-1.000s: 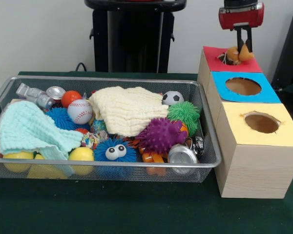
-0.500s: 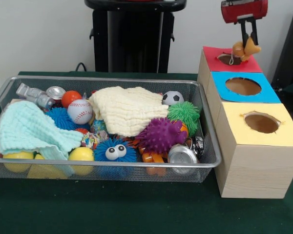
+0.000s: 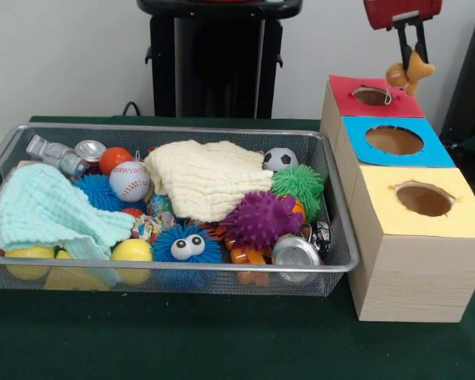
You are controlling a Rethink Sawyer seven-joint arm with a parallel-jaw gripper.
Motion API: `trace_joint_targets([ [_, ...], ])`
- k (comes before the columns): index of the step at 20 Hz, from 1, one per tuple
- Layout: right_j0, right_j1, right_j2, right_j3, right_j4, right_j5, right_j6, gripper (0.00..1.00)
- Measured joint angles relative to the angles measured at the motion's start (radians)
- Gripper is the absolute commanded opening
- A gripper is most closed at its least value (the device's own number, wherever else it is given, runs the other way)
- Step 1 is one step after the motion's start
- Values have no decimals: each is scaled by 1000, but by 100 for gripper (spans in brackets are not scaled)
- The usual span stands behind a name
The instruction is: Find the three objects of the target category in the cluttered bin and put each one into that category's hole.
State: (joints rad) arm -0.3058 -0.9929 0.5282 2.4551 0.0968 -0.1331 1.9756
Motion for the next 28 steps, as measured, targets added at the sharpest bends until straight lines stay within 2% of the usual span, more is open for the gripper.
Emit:
trace_joint_targets([
  [8, -64, 15, 12, 2, -113, -14, 0, 0],
  [11, -72, 53, 0, 3, -165, -65, 0, 0],
  [14, -56, 123, -28, 2, -209, -163, 0, 0],
  [20, -9, 232, -69, 5, -247, -331, 0, 0],
  [24, 26, 264, -87, 8, -246, -411, 0, 0],
  [28, 32, 268, -103, 9, -250, -427, 0, 0],
])
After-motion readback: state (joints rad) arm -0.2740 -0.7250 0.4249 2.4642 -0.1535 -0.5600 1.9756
